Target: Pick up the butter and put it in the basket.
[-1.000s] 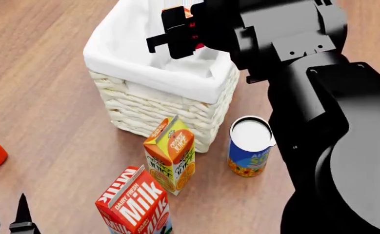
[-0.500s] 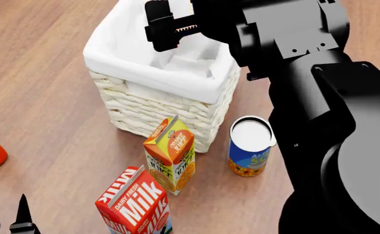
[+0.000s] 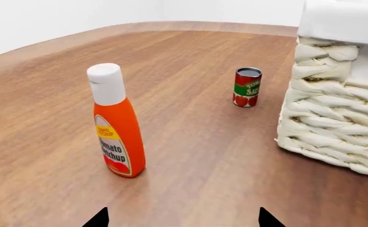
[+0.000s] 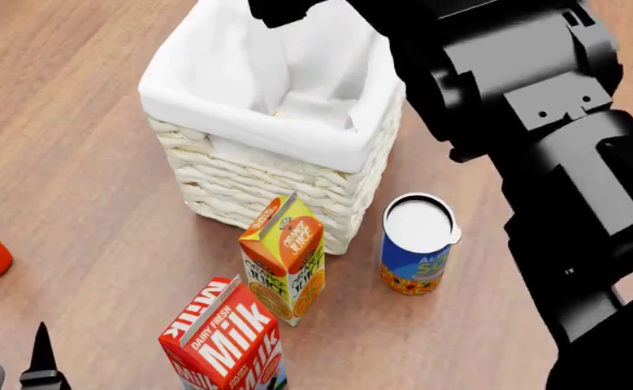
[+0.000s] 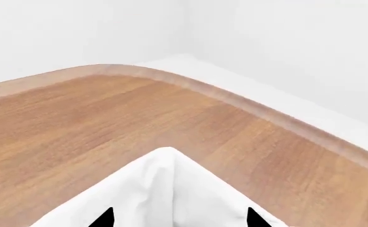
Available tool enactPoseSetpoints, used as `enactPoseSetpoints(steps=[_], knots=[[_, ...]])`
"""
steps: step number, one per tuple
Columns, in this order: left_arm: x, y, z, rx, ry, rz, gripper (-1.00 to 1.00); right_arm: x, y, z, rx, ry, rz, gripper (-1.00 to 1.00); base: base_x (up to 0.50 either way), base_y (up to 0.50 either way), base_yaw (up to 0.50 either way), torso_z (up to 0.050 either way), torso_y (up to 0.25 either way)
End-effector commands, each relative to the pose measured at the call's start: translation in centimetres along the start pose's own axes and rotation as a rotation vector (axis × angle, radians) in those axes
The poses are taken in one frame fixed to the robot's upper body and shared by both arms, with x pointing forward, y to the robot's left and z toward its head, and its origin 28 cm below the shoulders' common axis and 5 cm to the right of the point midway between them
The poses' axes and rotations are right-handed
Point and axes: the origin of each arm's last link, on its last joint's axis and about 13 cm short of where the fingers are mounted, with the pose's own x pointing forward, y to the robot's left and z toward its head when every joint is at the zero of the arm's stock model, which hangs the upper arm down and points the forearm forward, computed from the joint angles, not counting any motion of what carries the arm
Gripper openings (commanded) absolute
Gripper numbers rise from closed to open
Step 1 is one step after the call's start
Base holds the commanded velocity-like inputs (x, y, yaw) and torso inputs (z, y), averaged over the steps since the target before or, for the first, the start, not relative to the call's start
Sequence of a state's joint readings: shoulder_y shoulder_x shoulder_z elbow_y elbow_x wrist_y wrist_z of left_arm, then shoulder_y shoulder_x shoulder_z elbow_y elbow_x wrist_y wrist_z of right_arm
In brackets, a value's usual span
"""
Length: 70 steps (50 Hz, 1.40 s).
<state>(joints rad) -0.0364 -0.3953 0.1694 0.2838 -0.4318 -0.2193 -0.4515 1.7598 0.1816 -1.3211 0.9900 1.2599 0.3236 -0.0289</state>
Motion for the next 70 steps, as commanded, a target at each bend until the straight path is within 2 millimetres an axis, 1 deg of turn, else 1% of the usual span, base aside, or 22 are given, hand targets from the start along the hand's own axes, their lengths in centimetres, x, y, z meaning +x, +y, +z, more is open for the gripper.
enactPoseSetpoints(steps=[1,5,7,14,16,23,24,25,27,29,32,34,40,48,51,52,56,57,61,66,69,70], knots=[[0.3,0.0,0.4,-0.026,-0.034,0.024,1.0,-1.3,1.0,0.5,-0.031,-0.18,0.011,1.0,0.0,0.0,0.0,0.0,0.0],[0.4,0.0,0.4,-0.027,-0.035,0.025,1.0,-2.1,0.7,0.2,-0.054,-0.253,-0.014,1.0,0.0,0.0,0.0,0.0,0.0],[0.3,-0.1,0.4,-0.026,-0.038,0.024,1.0,-2.5,0.7,0.0,-0.061,-0.249,-0.021,1.0,0.0,0.0,0.0,0.0,0.0],[0.1,0.0,0.8,-0.027,-0.05,0.019,1.0,-4.1,0.4,-0.5,-0.064,-0.382,-0.122,1.0,0.0,0.0,0.0,0.0,0.0],[0.1,0.0,0.8,-0.028,-0.051,0.018,1.0,-4.5,0.4,-0.7,-0.099,-0.404,-0.144,1.0,0.0,0.0,0.0,0.0,0.0],[-0.2,0.1,1.3,-0.035,-0.067,0.011,1.0,-6.7,0.2,-1.2,-0.153,-0.503,-0.234,1.0,0.0,0.0,0.0,0.0,0.0],[-0.2,0.1,1.3,-0.036,-0.069,0.011,1.0,-7.0,0.1,-1.2,-0.143,-0.506,-0.243,1.0,0.0,0.0,0.0,0.0,0.0],[-0.4,0.1,1.5,-0.037,-0.075,0.009,1.0,-7.6,-0.1,-1.2,-0.187,-0.491,-0.321,1.0,0.0,0.0,0.0,0.0,0.0],[-0.5,0.1,1.7,-0.041,-0.082,0.005,1.0,-8.0,-0.5,-1.5,-0.185,-0.452,-0.402,1.0,0.0,0.0,0.0,0.0,0.0],[-0.9,0.2,2.0,-0.047,-0.092,-0.002,1.0,-8.9,-0.6,-1.8,-0.244,-0.438,-0.445,1.0,0.0,0.0,0.0,0.0,0.0],[-1.0,0.2,2.3,-0.05,-0.103,-0.009,1.0,-9.9,-0.7,-2.2,-0.313,-0.443,-0.489,1.0,0.0,0.0,0.0,0.0,0.0],[-1.2,0.2,2.4,-0.053,-0.109,-0.014,1.0,-10.7,-0.8,-2.5,-0.319,-0.47,-0.514,1.0,0.0,0.0,0.0,0.0,0.0],[-1.4,0.3,2.7,-0.06,-0.123,-0.02,1.0,-12.1,-1.3,-2.7,-0.317,-0.469,-0.55,1.0,0.0,0.0,0.0,0.0,0.0],[-1.9,0.5,3.5,-0.072,-0.152,-0.031,1.0,-15.3,-1.5,-3.5,-0.314,-0.458,-0.606,1.0,0.0,0.0,0.0,0.0,0.0],[-1.9,0.6,3.5,-0.067,-0.16,-0.031,1.0,-16.4,-1.2,-3.7,-0.294,-0.459,-0.603,1.0,0.0,0.0,0.0,0.0,0.0],[-2.1,0.7,3.7,-0.066,-0.167,-0.032,1.0,-17.2,-1.0,-3.9,-0.301,-0.459,-0.606,1.0,0.0,0.0,0.0,0.0,0.0],[-2.5,0.9,4.0,-0.056,-0.21,-0.036,1.0,-18.9,-0.5,-4.7,-0.298,-0.456,-0.628,1.0,0.0,0.0,0.0,0.0,0.0],[-2.5,0.9,4.0,-0.053,-0.212,-0.041,1.0,-19.2,-0.4,-4.9,-0.259,-0.462,-0.627,1.0,0.0,0.0,0.0,0.0,0.0],[-2.3,1.0,4.2,-0.036,-0.249,-0.048,1.0,-20.1,0.4,-5.9,-0.287,-0.453,-0.622,1.0,0.0,0.0,0.0,0.0,0.0],[-2.1,1.5,4.8,-0.046,-0.286,-0.04,1.0,-21.1,1.0,-6.3,-0.299,-0.447,-0.636,1.0,0.0,0.0,0.0,0.0,0.0],[-2.0,1.7,5.5,-0.053,-0.303,-0.039,1.0,-21.5,1.3,-6.6,-0.306,-0.445,-0.636,1.0,0.0,0.0,0.0,0.0,0.0],[-2.0,1.8,6.2,-0.061,-0.33,-0.038,1.0,-21.7,1.4,-6.7,-0.313,-0.444,-0.641,1.0,0.0,0.0,0.0,0.0,0.0]])
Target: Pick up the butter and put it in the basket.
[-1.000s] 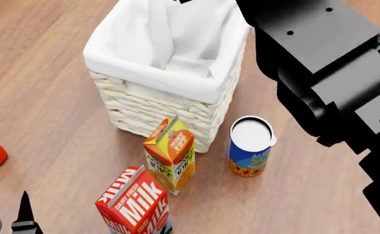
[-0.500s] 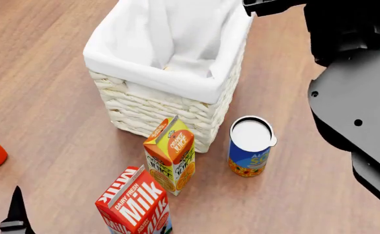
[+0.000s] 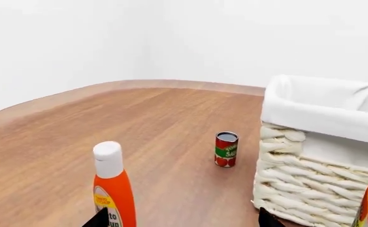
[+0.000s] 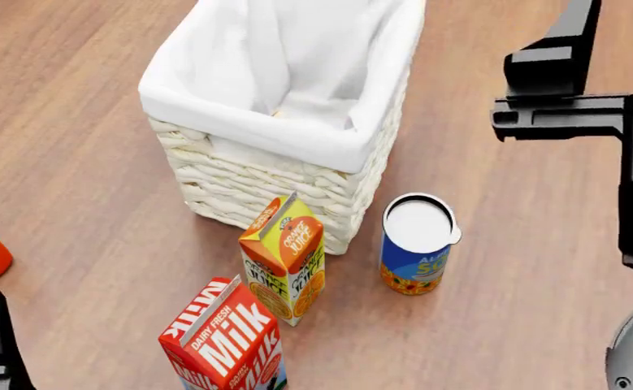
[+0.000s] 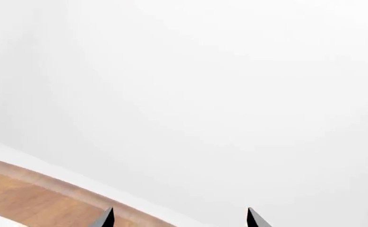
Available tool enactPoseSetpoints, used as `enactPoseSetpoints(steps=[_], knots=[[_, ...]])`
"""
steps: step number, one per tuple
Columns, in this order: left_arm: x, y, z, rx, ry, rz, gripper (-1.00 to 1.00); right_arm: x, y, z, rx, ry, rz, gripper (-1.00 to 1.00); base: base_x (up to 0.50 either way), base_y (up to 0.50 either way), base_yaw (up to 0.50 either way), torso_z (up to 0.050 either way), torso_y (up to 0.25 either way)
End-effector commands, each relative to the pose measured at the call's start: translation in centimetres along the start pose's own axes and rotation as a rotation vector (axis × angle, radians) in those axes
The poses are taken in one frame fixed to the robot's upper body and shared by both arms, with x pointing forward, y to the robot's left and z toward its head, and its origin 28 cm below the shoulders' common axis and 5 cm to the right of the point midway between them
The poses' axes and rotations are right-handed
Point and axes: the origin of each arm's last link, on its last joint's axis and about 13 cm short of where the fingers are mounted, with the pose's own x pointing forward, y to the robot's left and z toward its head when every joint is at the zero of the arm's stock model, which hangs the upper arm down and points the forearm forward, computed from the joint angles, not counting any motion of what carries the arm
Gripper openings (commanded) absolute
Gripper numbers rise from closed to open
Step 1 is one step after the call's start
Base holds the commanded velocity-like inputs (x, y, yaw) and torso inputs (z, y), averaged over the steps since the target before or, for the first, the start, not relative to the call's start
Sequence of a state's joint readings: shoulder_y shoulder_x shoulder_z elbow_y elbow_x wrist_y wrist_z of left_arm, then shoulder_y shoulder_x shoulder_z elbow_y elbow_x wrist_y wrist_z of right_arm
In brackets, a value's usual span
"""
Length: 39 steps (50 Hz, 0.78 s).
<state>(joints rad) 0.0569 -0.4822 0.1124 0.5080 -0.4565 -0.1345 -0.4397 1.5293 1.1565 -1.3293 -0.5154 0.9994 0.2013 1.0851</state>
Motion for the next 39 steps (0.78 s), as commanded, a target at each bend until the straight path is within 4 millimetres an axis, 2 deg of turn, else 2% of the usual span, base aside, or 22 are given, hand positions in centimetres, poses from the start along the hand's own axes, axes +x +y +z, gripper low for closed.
enactPoseSetpoints(steps=[1,7,16,24,35,39], knots=[[0.5,0.8,2.7,-0.031,-0.13,0.03,1.0,-3.3,-0.2,0.8,-0.002,-0.027,0.025,1.0,0.0,0.0,0.0,0.0,0.0],[0.3,0.9,4.1,-0.029,-0.188,0.017,1.0,-4.9,-0.4,0.9,-0.014,-0.007,0.019,1.0,0.0,0.0,0.0,0.0,0.0],[-0.6,1.3,7.4,-0.052,-0.274,0.03,1.0,-8.1,-0.8,1.9,0.01,-0.016,0.028,1.0,0.0,0.0,0.0,0.0,0.0],[-1.6,1.7,8.9,-0.047,-0.317,0.038,1.0,-9.9,-1.0,2.1,0.007,-0.013,0.019,1.0,0.0,0.0,0.0,0.0,0.0],[-2.0,2.2,10.1,-0.043,-0.37,0.053,1.0,-10.4,-1.6,2.5,-0.019,-0.048,0.006,1.0,0.0,0.0,0.0,0.0,0.0],[-2.4,2.4,11.4,-0.042,-0.416,0.05,1.0,-10.2,-1.7,2.9,-0.023,-0.071,0.001,1.0,0.0,0.0,0.0,0.0,0.0]])
